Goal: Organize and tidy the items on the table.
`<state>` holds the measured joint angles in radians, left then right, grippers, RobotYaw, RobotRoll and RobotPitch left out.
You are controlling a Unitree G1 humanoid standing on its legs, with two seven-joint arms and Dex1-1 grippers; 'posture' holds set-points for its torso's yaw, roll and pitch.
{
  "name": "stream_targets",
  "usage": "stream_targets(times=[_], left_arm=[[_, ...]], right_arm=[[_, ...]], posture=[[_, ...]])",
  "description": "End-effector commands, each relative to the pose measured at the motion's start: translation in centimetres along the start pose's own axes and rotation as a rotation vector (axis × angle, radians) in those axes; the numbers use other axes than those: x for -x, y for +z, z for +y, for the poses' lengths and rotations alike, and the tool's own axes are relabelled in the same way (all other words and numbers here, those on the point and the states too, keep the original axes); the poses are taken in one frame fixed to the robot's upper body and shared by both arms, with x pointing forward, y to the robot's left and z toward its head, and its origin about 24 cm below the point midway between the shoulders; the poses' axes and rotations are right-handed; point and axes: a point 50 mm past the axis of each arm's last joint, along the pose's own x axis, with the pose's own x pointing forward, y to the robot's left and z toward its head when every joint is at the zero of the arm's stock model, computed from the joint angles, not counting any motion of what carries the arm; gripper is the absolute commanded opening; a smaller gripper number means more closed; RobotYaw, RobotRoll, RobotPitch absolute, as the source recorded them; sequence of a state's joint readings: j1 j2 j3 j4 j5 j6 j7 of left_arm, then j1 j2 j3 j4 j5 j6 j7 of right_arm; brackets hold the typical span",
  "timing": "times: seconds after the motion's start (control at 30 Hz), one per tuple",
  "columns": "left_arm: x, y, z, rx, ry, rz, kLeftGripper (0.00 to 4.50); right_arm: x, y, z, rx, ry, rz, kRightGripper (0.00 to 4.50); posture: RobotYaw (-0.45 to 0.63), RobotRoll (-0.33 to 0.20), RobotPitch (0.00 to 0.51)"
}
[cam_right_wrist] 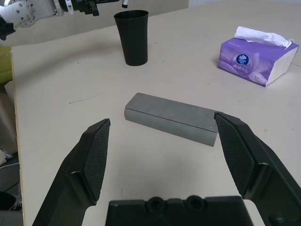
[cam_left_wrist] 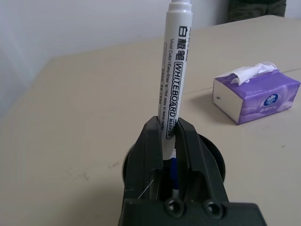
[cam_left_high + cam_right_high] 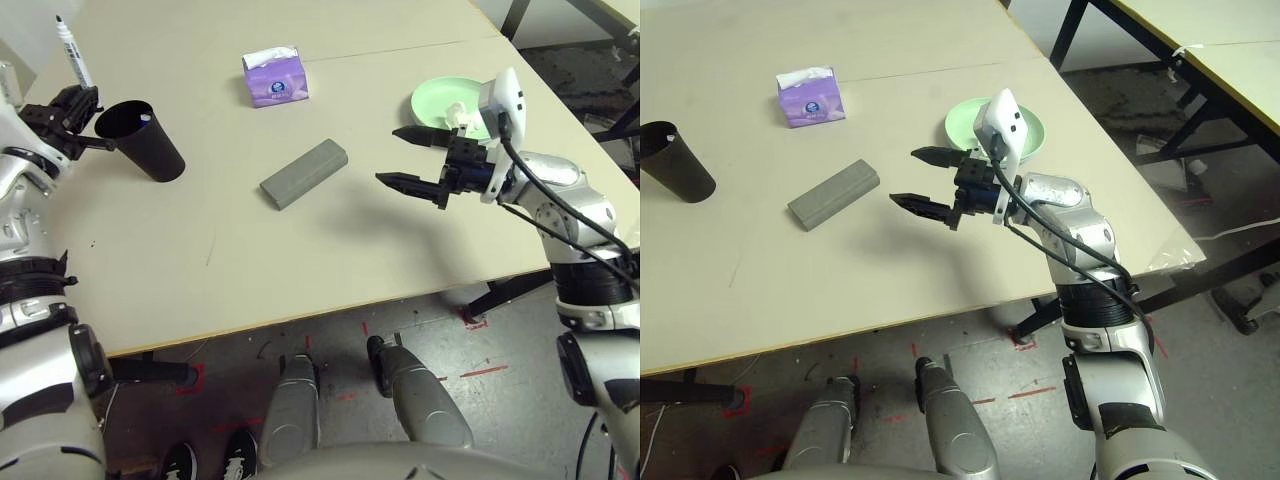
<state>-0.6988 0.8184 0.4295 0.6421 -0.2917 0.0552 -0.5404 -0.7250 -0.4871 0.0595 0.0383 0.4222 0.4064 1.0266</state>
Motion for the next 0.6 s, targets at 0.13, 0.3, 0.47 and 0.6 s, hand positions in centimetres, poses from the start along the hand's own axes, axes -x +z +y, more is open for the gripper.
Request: stream_targets(times=[0.13, 0.3, 0.47, 0.6], left_arm=[[0.27, -0.81, -0.29, 0.009, 0.009, 0.025, 0.28], [0.42, -0.87, -0.32, 0.002, 0.021, 0.032, 0.63], [0.59, -0.65, -0.43, -0.003, 0.020, 0.028, 2.38], [0.76, -0.37, -0.33, -0.001, 0.025, 0.022, 3.82]], right_arm=[[0.29, 0.49, 0.22, 0.012, 0.009, -0.009, 4.50], [0.28, 0.53, 0.34, 0.008, 0.013, -0.011, 4.50], [0.21, 0.58, 0.32, 0.008, 0.016, -0.012, 4.50], [0.16, 0.53, 0.36, 0.005, 0.019, -0.012, 4.50]], posture=[[-0.12, 0.000, 0.228], [-0.12, 0.000, 0.229], [-0.12, 0.000, 0.230], [-0.12, 0.000, 0.232]])
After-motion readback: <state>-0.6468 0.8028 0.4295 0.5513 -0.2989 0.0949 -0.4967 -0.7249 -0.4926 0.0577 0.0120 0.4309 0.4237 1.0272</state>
